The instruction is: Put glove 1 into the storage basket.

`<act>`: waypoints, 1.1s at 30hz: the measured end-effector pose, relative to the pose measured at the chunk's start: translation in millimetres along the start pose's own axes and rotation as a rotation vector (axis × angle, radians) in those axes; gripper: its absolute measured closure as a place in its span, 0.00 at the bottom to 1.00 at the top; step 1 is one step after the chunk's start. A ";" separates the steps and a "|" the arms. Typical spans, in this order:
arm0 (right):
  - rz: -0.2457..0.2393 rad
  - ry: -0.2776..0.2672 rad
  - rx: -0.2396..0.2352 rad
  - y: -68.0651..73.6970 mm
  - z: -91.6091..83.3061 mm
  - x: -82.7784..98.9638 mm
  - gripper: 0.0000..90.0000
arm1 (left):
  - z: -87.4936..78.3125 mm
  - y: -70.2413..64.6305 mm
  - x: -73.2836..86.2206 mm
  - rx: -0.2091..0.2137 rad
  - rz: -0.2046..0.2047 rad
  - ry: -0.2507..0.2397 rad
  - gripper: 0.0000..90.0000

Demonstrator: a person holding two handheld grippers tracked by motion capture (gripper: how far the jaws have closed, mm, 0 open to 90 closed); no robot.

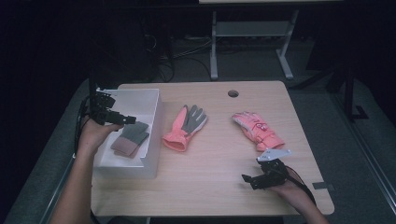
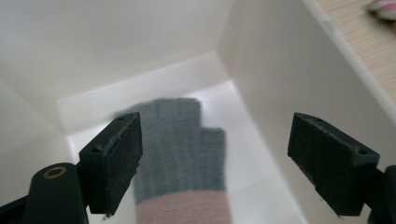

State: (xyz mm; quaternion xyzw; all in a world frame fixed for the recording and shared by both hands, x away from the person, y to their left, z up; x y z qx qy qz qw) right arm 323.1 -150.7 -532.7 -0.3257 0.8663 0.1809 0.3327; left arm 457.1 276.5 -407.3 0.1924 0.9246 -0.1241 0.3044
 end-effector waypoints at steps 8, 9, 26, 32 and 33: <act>-0.010 0.001 -0.004 0.0 1.2 -1.6 0.14 | -15.7 -37.4 -16.6 0.063 0.066 -0.050 0.19; -0.001 0.005 -0.005 1.1 1.5 -1.5 0.14 | -17.0 -42.7 -18.5 0.073 0.076 -0.054 0.19; -0.013 -0.002 -0.009 1.2 1.1 -2.3 0.14 | -6.7 -140.9 -31.4 0.238 0.157 -0.106 0.46; -0.013 -0.003 -0.010 1.0 0.7 -2.7 0.14 | 10.5 -171.8 -31.4 0.276 0.202 -0.082 0.80; -0.014 -0.003 -0.011 1.1 0.7 -2.6 0.14 | 13.3 -175.8 -31.3 0.276 0.212 -0.077 0.86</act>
Point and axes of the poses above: each handheld gripper's, and its own axes: z roughly forward along the jaws, x roughly out of its underside, y roughly to its left, the point moved 10 cm from there along z, roughly forward along the jaws, and after that the axes turned 1 degree about -x, right-handed, at the moved point
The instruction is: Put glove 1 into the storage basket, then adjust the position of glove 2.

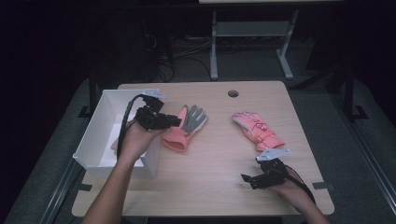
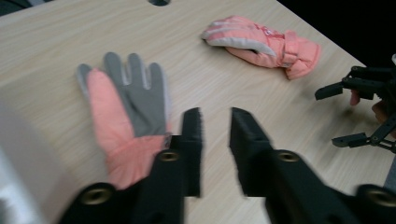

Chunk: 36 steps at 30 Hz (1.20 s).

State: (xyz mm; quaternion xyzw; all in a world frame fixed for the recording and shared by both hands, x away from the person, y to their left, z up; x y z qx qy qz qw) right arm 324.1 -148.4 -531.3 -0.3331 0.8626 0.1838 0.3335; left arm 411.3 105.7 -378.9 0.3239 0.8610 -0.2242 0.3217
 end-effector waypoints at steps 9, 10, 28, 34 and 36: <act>0.002 0.000 -0.003 0.9 -0.3 -0.5 0.14 | 36.6 -18.0 -4.8 0.001 0.012 -0.009 1.00; 0.001 0.001 -0.004 1.0 -0.1 -0.3 0.14 | 40.7 -17.9 -5.2 -0.001 0.011 -0.010 1.00; -0.015 0.006 -0.016 2.0 0.7 -0.1 0.14 | 105.5 44.2 2.8 -0.222 -0.029 0.041 1.00; -0.017 0.006 -0.016 1.7 0.7 -0.2 0.14 | 121.8 58.9 10.8 -0.262 -0.054 0.060 1.00; -0.017 0.007 -0.016 1.7 0.8 -0.1 0.14 | 125.9 63.0 13.9 -0.273 -0.064 0.060 1.00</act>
Point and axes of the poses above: each handheld gripper's, and its own axes: z roughly forward along the jaws, x roughly out of its underside, y roughly to its left, the point moved 10 cm from there along z, roughly forward along the jaws, and after that the axes turned 1 degree about -x, right-handed, at the moved point
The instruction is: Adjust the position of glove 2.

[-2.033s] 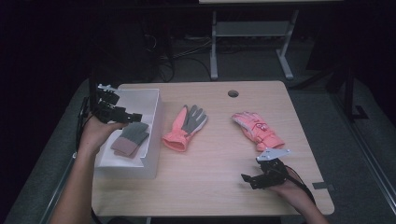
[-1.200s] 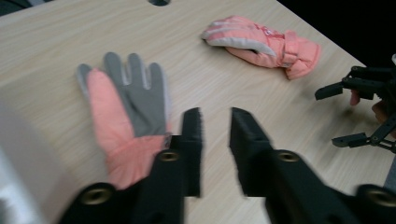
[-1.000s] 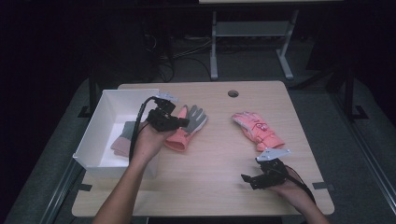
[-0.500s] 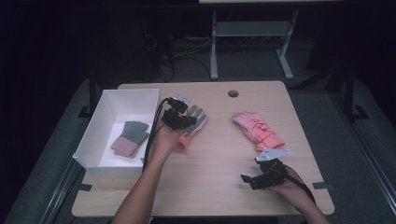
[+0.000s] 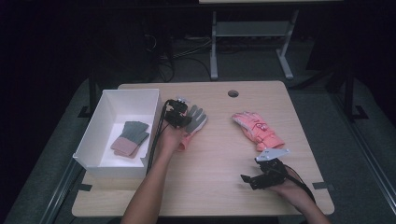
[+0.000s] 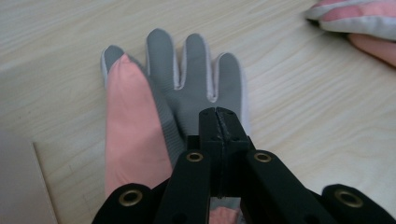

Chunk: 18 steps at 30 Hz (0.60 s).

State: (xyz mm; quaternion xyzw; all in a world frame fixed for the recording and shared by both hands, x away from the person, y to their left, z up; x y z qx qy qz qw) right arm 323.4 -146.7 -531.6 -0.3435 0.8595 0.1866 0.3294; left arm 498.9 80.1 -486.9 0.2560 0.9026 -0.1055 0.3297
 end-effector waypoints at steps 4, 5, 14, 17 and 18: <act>0.011 -0.001 0.000 0.2 -0.4 0.4 0.14 | 7.0 3.9 3.8 -0.019 -0.016 0.004 1.00; 0.012 0.000 0.000 0.0 -0.3 0.6 0.14 | 8.3 4.9 4.6 -0.024 -0.015 0.008 1.00; 0.010 0.000 0.001 0.2 -0.7 0.8 0.14 | 26.7 2.9 18.6 -0.001 -0.032 0.062 1.00; 0.009 0.000 0.000 0.4 -0.6 0.7 0.14 | 29.3 0.1 20.9 -0.008 -0.012 0.069 1.00; 0.011 0.001 0.001 0.2 -0.5 0.9 0.14 | 28.8 -1.2 20.7 -0.001 -0.011 0.071 1.00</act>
Point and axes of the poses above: each handheld gripper's, and its own axes: z roughly forward along the jaws, x roughly out of its underside, y roughly to its left, the point moved 10 cm from there along z, roughly forward along the jaws, and after that the axes turned 1 degree about -x, right-handed, at the moved point
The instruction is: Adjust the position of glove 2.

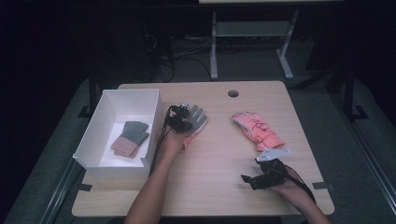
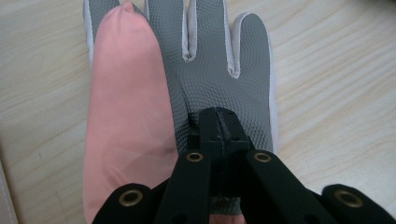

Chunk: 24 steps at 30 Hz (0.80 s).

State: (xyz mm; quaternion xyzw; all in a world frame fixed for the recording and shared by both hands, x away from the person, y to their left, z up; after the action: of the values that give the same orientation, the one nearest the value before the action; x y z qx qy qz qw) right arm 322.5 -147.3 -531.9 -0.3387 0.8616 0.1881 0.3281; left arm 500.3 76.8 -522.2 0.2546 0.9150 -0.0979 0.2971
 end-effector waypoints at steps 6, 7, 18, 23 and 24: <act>0.001 -0.001 0.000 0.0 0.1 0.0 0.14 | -3.0 -17.2 3.6 0.079 0.020 0.014 1.00; -0.002 -0.002 0.000 0.1 -0.1 -0.2 0.14 | -3.8 -21.3 5.0 0.095 0.024 0.016 1.00; -0.010 0.001 0.000 0.6 0.4 -0.1 0.14 | -12.3 -67.8 18.1 0.244 0.068 0.047 1.00; -0.009 -0.003 0.000 0.3 -0.4 -0.6 0.14 | -19.1 -90.9 27.6 0.291 0.106 0.068 1.00; -0.010 -0.002 0.000 0.3 -0.3 -0.6 0.14 | -20.6 -96.0 29.4 0.301 0.110 0.069 1.00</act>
State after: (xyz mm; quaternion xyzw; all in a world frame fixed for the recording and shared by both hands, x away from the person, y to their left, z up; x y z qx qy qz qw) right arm 322.5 -147.0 -531.2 -0.3426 0.8595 0.1870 0.3300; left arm 419.5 13.9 -520.5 0.3493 0.8843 -0.2086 0.2291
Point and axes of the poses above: each handheld gripper's, and its own axes: z roughly forward along the jaws, x roughly out of its underside, y roughly to its left, the point moved 10 cm from there along z, roughly forward along the jaws, and after that the axes turned 1 degree about -x, right-handed, at the moved point
